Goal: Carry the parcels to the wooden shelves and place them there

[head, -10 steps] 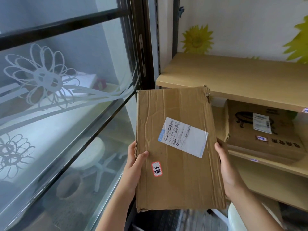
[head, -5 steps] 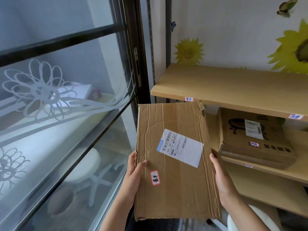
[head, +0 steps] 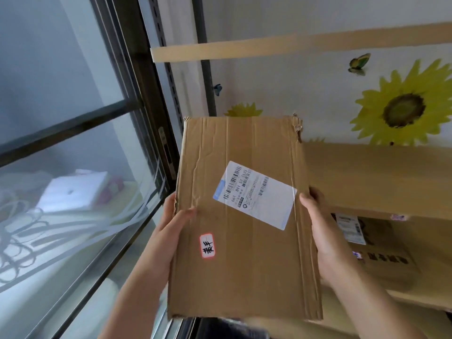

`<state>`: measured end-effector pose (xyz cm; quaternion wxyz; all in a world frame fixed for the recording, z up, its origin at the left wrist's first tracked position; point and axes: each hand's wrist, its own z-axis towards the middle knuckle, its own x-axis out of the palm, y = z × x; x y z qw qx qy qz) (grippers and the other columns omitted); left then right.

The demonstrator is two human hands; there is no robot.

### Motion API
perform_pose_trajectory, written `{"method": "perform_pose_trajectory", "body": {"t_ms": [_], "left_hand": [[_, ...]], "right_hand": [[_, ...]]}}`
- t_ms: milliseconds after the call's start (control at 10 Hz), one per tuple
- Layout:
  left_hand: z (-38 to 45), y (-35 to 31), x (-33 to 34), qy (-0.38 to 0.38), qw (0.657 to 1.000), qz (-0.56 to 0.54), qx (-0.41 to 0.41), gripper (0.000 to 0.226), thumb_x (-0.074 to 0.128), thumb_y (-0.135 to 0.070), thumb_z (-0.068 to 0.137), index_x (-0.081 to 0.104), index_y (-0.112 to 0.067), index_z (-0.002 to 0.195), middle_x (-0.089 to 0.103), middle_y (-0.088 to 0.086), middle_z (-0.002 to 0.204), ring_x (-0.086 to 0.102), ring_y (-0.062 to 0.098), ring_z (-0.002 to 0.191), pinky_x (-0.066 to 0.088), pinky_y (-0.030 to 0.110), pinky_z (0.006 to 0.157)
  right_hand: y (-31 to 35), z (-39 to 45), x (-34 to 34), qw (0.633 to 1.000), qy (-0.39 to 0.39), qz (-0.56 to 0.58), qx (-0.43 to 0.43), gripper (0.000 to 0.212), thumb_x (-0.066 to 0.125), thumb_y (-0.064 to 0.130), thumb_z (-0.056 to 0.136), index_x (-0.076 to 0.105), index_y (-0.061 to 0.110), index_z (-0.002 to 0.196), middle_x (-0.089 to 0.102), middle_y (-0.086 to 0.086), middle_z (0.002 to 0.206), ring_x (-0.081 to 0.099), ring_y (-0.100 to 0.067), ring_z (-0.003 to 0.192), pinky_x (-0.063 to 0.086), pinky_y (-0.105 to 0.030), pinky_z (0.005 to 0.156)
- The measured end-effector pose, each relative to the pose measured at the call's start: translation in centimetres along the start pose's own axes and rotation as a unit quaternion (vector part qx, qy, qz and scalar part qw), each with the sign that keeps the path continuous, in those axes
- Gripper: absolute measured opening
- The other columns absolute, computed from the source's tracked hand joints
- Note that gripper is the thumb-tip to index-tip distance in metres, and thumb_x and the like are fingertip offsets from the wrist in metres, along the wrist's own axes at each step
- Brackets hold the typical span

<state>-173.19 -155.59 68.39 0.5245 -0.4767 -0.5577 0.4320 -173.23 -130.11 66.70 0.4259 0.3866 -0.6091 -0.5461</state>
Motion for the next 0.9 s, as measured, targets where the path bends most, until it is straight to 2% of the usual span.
{"method": "perform_pose_trajectory", "body": {"t_ms": [100,200,300,400,500,600,700,800,900], "left_hand": [[4.9,-2.9,2.2,0.002,1.000,0.028,0.005,0.031,0.058,-0.023,0.096,0.065,-0.041,0.119,0.079,0.004,0.105,0.074,0.023,0.084,0.059,0.037,0.068],[10.0,-5.2,4.2,0.000,0.998,0.053,-0.016,0.029,0.062,-0.028,0.092,0.067,-0.041,0.118,0.079,0.008,0.102,0.075,0.029,0.085,0.060,0.040,0.069],[15.5,-7.2,6.0,0.015,0.996,0.076,-0.035,0.030,0.063,-0.030,0.090,0.068,-0.031,0.119,0.079,0.011,0.096,0.075,0.028,0.077,0.060,0.037,0.065],[20.1,-8.7,7.1,0.017,0.993,0.102,-0.049,0.035,0.067,-0.033,0.086,0.068,-0.025,0.120,0.079,0.013,0.095,0.075,0.028,0.075,0.060,0.037,0.067],[24.5,-8.5,7.3,0.030,0.983,0.172,-0.056,0.055,0.073,-0.040,0.079,0.061,-0.024,0.130,0.079,0.014,0.106,0.077,0.032,0.090,0.061,0.048,0.084],[27.0,-7.6,7.5,0.050,0.971,0.221,-0.071,0.034,0.063,-0.035,0.095,0.061,-0.020,0.126,0.080,0.010,0.091,0.078,0.022,0.071,0.064,0.036,0.066],[27.7,-7.2,7.5,0.063,0.965,0.237,-0.092,0.030,0.058,-0.039,0.099,0.058,-0.024,0.125,0.080,0.008,0.095,0.078,0.020,0.070,0.061,0.031,0.059],[27.8,-7.5,7.1,0.070,0.953,0.281,-0.087,0.040,0.058,-0.047,0.097,0.056,-0.025,0.130,0.080,0.008,0.105,0.078,0.024,0.088,0.062,0.037,0.075],[26.3,-8.4,8.0,0.033,0.916,0.399,-0.035,0.049,0.051,-0.048,0.099,0.056,-0.019,0.139,0.069,0.012,0.131,0.068,0.031,0.114,0.050,0.039,0.102]], "right_hand": [[3.0,4.4,0.2,0.999,0.010,0.028,0.011,0.037,0.059,0.048,0.085,0.060,0.039,0.121,0.069,0.013,0.114,0.060,-0.014,0.115,0.044,-0.042,0.101],[5.1,9.1,0.2,0.997,-0.009,0.037,0.071,0.042,0.065,0.051,0.073,0.068,0.031,0.111,0.070,0.004,0.112,0.062,-0.020,0.111,0.044,-0.043,0.104],[7.3,13.4,0.2,0.995,-0.010,0.045,0.088,0.018,0.065,0.036,0.080,0.069,0.022,0.089,0.071,-0.001,0.094,0.064,-0.021,0.093,0.047,-0.038,0.097],[8.8,17.4,0.8,0.996,0.007,0.043,0.077,0.012,0.060,0.028,0.084,0.066,0.018,0.087,0.068,-0.004,0.085,0.063,-0.020,0.078,0.049,-0.032,0.079],[8.5,21.0,1.6,0.997,0.002,-0.049,0.065,0.041,0.056,0.036,0.088,0.063,0.014,0.122,0.064,-0.012,0.124,0.059,-0.029,0.111,0.045,-0.035,0.093],[7.1,22.6,2.1,0.989,0.006,-0.133,0.062,0.050,0.048,0.037,0.099,0.054,0.006,0.137,0.055,-0.016,0.140,0.053,-0.032,0.125,0.035,-0.028,0.084],[6.7,23.1,2.1,0.987,0.013,-0.143,0.075,0.053,0.046,0.038,0.100,0.051,0.003,0.141,0.051,-0.014,0.145,0.050,-0.031,0.130,0.032,-0.026,0.084],[6.9,22.8,2.0,0.985,0.013,-0.161,0.062,0.055,0.046,0.042,0.099,0.048,0.009,0.144,0.052,-0.012,0.143,0.053,-0.030,0.126,0.039,-0.030,0.088],[8.2,20.4,1.2,0.976,-0.015,-0.217,0.002,0.047,0.045,0.038,0.100,0.050,0.015,0.140,0.056,-0.009,0.137,0.055,-0.028,0.119,0.042,-0.034,0.090]]}}
